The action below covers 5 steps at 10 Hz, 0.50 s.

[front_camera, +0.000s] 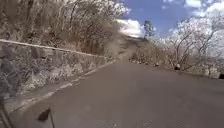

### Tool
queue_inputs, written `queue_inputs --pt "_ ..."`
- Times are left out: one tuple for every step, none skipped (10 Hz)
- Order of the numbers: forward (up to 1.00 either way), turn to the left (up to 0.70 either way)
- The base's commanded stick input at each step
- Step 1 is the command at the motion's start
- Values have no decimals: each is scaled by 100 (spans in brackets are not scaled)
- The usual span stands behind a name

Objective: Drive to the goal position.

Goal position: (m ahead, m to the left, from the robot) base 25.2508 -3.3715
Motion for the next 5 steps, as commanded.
queue_inputs --pt "1 0" --pt "0 0" --pt "0 0" --pt "0 0" --pt "0 0"
